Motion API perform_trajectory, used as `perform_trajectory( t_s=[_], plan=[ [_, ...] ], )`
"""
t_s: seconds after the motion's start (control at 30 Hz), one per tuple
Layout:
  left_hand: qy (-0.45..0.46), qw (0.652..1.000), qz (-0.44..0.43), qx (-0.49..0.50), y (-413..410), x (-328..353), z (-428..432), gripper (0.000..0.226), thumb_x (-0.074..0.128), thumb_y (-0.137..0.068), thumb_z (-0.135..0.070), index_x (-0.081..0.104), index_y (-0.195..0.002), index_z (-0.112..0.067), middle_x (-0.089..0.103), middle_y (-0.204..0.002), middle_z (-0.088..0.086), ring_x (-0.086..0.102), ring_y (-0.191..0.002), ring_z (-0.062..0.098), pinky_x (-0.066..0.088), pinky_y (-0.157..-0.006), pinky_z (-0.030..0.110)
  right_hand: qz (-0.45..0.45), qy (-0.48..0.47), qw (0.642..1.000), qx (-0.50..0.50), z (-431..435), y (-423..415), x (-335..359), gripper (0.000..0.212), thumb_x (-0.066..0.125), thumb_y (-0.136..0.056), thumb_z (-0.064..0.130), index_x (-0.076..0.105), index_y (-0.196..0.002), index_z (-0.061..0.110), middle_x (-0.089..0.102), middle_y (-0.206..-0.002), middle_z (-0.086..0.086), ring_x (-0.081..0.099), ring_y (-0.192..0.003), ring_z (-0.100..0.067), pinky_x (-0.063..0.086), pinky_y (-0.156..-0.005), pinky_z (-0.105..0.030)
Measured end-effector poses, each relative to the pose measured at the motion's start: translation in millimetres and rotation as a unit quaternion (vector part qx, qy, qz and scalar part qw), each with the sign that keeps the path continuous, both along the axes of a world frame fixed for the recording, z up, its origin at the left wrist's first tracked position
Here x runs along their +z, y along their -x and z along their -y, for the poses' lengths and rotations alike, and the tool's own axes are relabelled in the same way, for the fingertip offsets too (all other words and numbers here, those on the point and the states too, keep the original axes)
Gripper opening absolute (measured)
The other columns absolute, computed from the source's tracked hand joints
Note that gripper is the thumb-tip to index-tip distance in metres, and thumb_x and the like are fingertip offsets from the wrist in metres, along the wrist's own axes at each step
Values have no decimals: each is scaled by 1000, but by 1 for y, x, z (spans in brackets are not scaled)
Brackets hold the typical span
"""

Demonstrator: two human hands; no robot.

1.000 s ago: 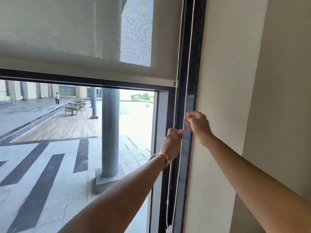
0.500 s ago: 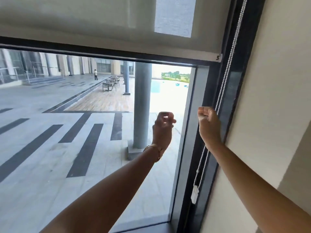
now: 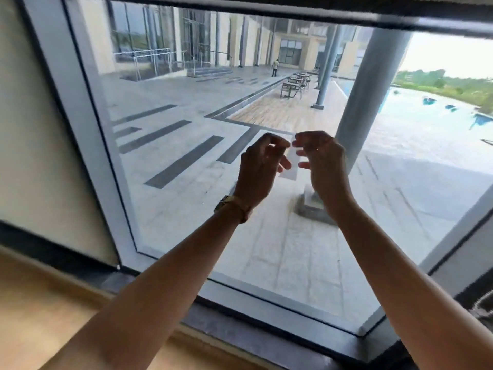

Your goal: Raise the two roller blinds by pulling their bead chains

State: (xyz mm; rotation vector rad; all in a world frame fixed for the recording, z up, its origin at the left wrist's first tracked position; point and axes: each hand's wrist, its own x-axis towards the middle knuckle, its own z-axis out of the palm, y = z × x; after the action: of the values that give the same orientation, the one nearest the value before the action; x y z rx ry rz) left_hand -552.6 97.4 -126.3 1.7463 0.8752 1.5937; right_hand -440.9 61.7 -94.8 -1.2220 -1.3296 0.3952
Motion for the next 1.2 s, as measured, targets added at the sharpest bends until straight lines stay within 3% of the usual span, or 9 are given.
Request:
perform_trajectory(
  t_s=[0.13,0.23,0.37,0.5,0.6,0.8,1.0,1.2],
  plan=[
    [13,999,-11,34,111,-4,-27,20,48,-96,-22,60,-89,-7,67,-65,-3,62,-54,3,43,-52,10,-26,-4,995,94,-51,117,-4,21,49,-76,19,64,-80,33,70,-86,0,67,-85,-26,54,-78,-47],
    [25,997,-27,70,207,-16,-42,20,49,-95,-24,59,-87,-10,66,-65,-6,62,-54,3,41,-52,9,-66,4,982,178,-80,214,-18,21,51,-71,19,66,-84,25,70,-87,-5,66,-80,-31,54,-73,-49],
    [25,990,-36,132,336,-36,-53,21,50,-95,-25,61,-93,-8,70,-72,6,65,-60,8,44,-55,14,-100,16,958,269,-108,332,-45,21,50,-82,17,65,-95,15,70,-92,-7,68,-90,-30,53,-71,-41],
    [38,975,-43,215,456,-49,-60,19,49,-94,-26,61,-91,-12,67,-68,1,62,-58,4,44,-55,13,-109,44,931,344,-127,445,-64,20,49,-94,18,64,-99,6,69,-100,-16,66,-92,-28,52,-74,-38],
    [38,960,-29,274,527,-53,-67,25,48,-95,-32,61,-90,-11,68,-71,3,63,-61,8,45,-57,16,-74,47,919,384,-148,518,-71,20,48,-95,15,63,-100,4,68,-99,-14,65,-92,-28,52,-75,-40],
    [75,923,41,375,660,-81,-95,24,50,-94,-30,61,-95,-8,68,-75,5,61,-62,5,43,-55,12,31,38,902,429,-208,645,-90,20,47,-92,5,65,-100,9,67,-98,3,63,-89,-7,48,-73,-19],
    [122,893,57,429,789,-118,-156,24,50,-94,-26,60,-98,-4,67,-75,5,61,-62,4,43,-52,12,-2,106,875,472,-297,772,-127,19,48,-92,8,65,-97,15,69,-97,0,65,-89,-16,52,-75,-30],
    [132,867,48,478,895,-108,-240,23,49,-94,-29,63,-99,-12,71,-79,4,65,-68,12,49,-54,18,-45,162,847,504,-386,884,-122,21,46,-97,22,63,-104,12,71,-96,-5,68,-84,-15,53,-66,-24]
  ],
)
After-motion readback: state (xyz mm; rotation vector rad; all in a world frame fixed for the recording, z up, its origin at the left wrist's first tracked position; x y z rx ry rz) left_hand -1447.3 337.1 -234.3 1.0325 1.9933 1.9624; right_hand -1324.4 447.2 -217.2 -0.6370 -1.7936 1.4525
